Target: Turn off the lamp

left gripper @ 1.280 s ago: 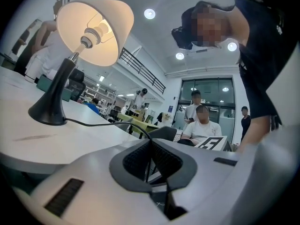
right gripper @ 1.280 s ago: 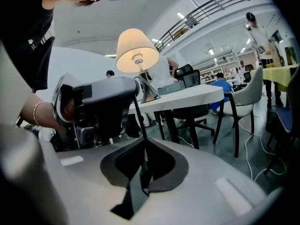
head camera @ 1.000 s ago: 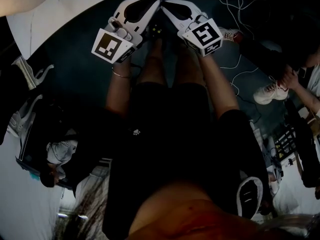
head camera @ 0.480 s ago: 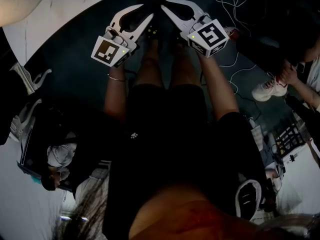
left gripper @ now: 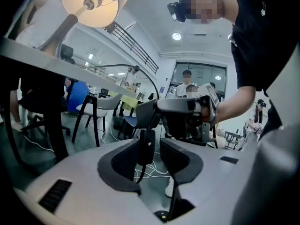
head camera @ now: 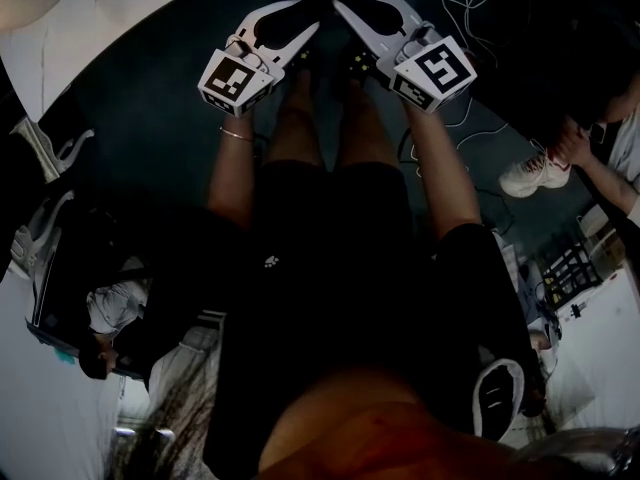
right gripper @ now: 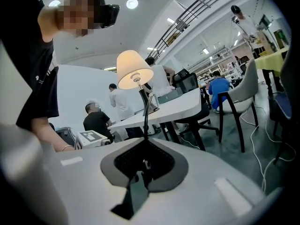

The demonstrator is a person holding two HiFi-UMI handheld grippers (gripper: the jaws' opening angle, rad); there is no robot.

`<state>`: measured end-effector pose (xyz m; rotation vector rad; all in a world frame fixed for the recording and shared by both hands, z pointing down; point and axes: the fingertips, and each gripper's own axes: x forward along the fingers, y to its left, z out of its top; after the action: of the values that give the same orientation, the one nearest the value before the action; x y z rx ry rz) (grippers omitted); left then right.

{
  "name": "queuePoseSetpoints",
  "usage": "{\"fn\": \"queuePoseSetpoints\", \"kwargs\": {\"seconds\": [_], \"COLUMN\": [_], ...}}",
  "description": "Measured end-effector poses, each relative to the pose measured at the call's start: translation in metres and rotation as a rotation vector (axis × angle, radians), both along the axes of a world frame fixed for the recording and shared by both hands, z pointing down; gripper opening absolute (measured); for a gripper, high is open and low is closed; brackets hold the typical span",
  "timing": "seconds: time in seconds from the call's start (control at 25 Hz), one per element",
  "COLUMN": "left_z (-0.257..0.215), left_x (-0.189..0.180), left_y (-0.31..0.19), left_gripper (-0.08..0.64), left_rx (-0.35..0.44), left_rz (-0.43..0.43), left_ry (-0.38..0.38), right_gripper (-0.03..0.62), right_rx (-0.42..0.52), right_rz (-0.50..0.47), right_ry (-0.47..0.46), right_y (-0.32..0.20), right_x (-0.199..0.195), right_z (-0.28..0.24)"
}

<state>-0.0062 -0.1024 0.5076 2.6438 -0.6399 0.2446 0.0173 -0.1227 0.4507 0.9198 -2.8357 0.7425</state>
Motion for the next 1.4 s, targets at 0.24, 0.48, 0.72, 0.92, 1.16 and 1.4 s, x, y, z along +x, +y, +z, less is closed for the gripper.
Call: {"fn": "queuePoseSetpoints", "kwargs": {"seconds": [0.24, 0.48, 0.72, 0.92, 1.16, 1.4], "left_z": [0.014, 0.019, 0.025, 0.025, 0.018, 0.008], "left_x": [0.006, 0.010, 0.017, 0.018, 0.021, 0.024], "left_y": [0.006, 0.009, 0.011, 0.011, 0.013, 0.015], "left_gripper": [0.127, 0.127, 0.112, 0.071, 0.060, 0.057], "left_rx": [-0.034, -0.042, -0.030, -0.020, -0.012, -0.020], "left_rz": [0.031, 0.051, 0.071, 0.076, 0.103, 0.125], "left_ry": [-0.005, -0.020, -0.052, -0.058, -0.047, 0.008], "right_gripper": [0.018, 0.018, 0.018, 0.020, 0.021, 0.021], "right_rx": [0.010, 0.019, 0.029, 0.041, 0.050, 0.058], "right_rz": [-0.001, 0.032, 0.060, 0.075, 0.104, 0.120], "right_ry": [-0.028, -0.079, -0.086, -0.091, -0.110, -0.161], "right_y": [0.002, 0.000, -0.001, -0.004, -0.007, -0.012], "right_x": [0.002, 0.005, 0.013, 0.016, 0.022, 0.026], "right_z": [-0.004, -0.015, -0.019, -0.020, -0.023, -0.029]}}
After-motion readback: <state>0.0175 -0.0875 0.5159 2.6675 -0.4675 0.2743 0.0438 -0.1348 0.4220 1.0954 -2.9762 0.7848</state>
